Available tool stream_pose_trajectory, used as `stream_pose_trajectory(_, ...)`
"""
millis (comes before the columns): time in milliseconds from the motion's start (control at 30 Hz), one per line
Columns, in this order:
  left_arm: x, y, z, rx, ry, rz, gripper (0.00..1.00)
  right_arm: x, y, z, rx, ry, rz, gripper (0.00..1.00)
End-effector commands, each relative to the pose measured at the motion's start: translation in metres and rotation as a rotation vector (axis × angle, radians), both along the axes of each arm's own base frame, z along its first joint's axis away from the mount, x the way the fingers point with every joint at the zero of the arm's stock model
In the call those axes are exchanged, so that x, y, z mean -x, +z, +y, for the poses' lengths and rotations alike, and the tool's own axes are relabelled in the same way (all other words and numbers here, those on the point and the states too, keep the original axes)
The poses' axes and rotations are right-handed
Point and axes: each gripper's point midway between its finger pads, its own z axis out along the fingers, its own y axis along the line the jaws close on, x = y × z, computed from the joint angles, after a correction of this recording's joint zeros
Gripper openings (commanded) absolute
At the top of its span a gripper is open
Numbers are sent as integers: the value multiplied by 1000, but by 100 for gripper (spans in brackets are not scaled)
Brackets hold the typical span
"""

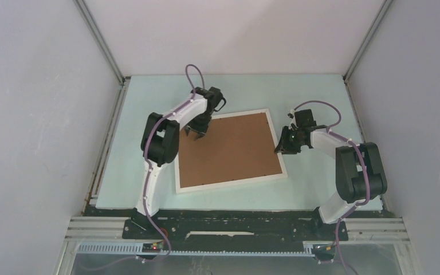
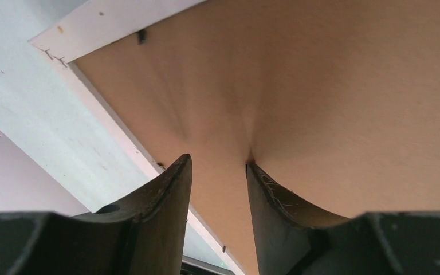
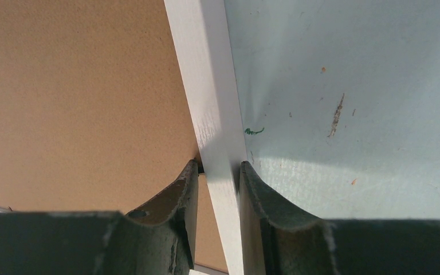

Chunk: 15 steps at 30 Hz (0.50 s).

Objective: Put the photo into the frame

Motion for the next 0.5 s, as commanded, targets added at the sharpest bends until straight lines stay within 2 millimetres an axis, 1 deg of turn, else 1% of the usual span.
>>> stream_pose_trajectory(0,-5,-12,-29,95,8,-43,52,11,6,31,-85,85,5,23)
stream_pose_trajectory(67,-5,17,-27,135,19,-131,57,12,6,30,-80,83,7,23)
stream_pose_trajectory(133,3,49,-24,215,42,-214,61,11,5,29,-79,81,10,23)
stream_pose_trajectory(200,18,72,-17,321,86,-270,67,10,2,29,-77,70,18,23)
stream_pose_trajectory(267,41,88,-4,442,150,-317,72,10,-1,28,-61,59,24,23)
stream_pose_trajectory(300,58,77,7,474,198,-299,73,9,-2,26,-45,53,24,23)
stream_pose_trajectory(333,68,75,18,512,248,-316,75,9,-2,24,-23,47,23,24)
stream_pose_trajectory(367,77,69,30,553,310,-339,77,9,-3,20,1,40,25,24)
stream_pose_trajectory(433,90,58,42,661,409,-374,82,9,-2,15,34,29,20,26)
stream_pose_trajectory(467,93,52,46,718,458,-391,84,9,-2,12,45,20,20,26)
